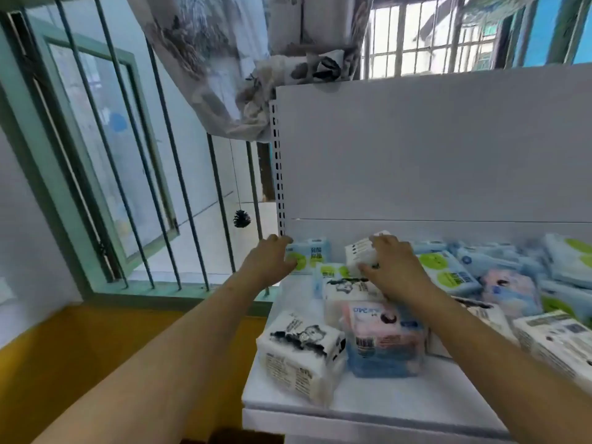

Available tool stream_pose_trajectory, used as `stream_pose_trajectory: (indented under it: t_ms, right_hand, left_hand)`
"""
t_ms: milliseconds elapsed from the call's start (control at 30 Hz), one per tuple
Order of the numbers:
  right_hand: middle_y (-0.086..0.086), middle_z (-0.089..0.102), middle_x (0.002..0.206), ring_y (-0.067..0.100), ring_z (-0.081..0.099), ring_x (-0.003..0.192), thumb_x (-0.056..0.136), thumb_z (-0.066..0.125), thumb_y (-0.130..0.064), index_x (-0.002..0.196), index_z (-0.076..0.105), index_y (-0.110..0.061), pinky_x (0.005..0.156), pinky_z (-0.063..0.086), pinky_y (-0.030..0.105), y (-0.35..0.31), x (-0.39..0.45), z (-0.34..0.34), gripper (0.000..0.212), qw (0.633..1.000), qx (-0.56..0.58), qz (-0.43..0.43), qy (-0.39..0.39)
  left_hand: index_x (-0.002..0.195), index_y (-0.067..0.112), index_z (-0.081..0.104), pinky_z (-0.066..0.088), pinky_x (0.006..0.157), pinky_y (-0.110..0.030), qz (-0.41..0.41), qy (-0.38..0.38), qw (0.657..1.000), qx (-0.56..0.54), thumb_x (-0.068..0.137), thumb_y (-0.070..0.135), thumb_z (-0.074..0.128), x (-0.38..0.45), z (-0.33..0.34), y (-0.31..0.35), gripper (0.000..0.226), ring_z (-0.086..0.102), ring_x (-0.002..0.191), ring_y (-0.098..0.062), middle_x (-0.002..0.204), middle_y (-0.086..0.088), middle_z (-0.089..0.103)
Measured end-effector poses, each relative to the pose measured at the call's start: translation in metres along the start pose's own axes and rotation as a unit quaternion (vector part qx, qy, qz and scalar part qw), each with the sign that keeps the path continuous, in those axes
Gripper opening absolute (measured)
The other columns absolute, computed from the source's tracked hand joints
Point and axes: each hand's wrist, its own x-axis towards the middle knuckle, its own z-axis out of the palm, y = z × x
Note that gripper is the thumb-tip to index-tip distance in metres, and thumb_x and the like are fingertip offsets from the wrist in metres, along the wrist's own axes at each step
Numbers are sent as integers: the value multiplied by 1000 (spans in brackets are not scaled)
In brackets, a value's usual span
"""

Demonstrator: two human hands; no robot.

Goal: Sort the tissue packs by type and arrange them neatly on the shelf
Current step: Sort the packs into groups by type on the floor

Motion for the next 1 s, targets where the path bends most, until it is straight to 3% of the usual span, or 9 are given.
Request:
stream_pose_trajectory:
  t_ms: [100, 200, 300, 433, 500, 600, 800, 900, 1000]
  right_hand:
    - [13, 41, 145, 35, 40, 128, 90, 51, -60, 143, 39, -14, 100, 39, 44, 1, 24, 4, 71, 992, -43, 101, 65]
    - [18, 52, 132, 37, 49, 120, 88, 42, -72, 133, 43, -9, 95, 43, 45, 13, 39, 8, 77, 977, -31, 209, 19]
    - [16, 61, 121, 35, 57, 109, 82, 33, -82, 123, 52, -10, 93, 48, 45, 26, 43, 17, 85, 971, -34, 235, -13]
    - [11, 67, 106, 30, 61, 98, 85, 32, -79, 110, 61, -13, 86, 51, 41, 32, 43, 23, 76, 975, -52, 214, -32]
    - [5, 66, 91, 25, 62, 88, 86, 36, -77, 96, 61, -16, 80, 51, 37, 34, 44, 24, 66, 975, -50, 213, -45]
    - [0, 61, 78, 22, 61, 83, 86, 39, -74, 80, 56, -19, 75, 47, 34, 33, 47, 26, 58, 973, -52, 213, -70]
    - [13, 52, 142, 33, 45, 132, 76, 24, -91, 135, 54, -13, 113, 22, 56, 16, 59, 11, 102, 957, -85, 232, -151]
    - [13, 54, 140, 30, 53, 124, 75, 41, -87, 134, 53, -9, 106, 39, 44, 19, 67, 7, 98, 959, -59, 212, -178]
    - [13, 59, 133, 28, 59, 115, 76, 57, -77, 132, 55, -8, 90, 47, 33, 23, 68, 9, 88, 961, 10, 204, -187]
  left_hand:
    - [123, 12, 56, 50, 78, -31, -36, -26, 989, -138, 96, 30, 58, 22, 21, 1, 33, 62, 96, -23, 116, -10, 63]
    - [93, 14, 61, 51, 77, -30, -39, -39, 981, -184, 96, 27, 55, 36, 43, 15, 15, 63, 84, -23, 92, -9, 66]
    - [79, 15, 60, 52, 75, -31, 10, -42, 984, -170, 95, 31, 54, 49, 61, 23, 23, 54, 65, -16, 71, -3, 59]
    - [74, 11, 61, 34, 57, -29, 126, -202, 958, -160, 90, 65, 51, 40, 67, 27, 57, 43, 54, -14, 65, -6, 51]
    - [91, 18, 68, 45, 63, -28, 212, -239, 938, -137, 81, 74, 54, 28, 63, 26, 59, 54, 66, -10, 81, 1, 65]
    - [124, 28, 59, 52, 90, -30, 226, -289, 920, -136, 81, 61, 69, 16, 50, 27, 55, 61, 100, -7, 115, 10, 66]
    - [112, 29, 55, 40, 65, 0, 202, -322, 917, -120, 84, 37, 77, 15, 46, 31, 37, 56, 83, 4, 97, 19, 59]
    - [115, 25, 55, 45, 83, -9, 220, -258, 934, -114, 77, 41, 80, 13, 47, 30, 48, 53, 102, -7, 114, 12, 51]
    - [126, 31, 52, 39, 112, -37, 232, -234, 938, -107, 69, 53, 79, 16, 49, 28, 67, 39, 128, -13, 145, 6, 36]
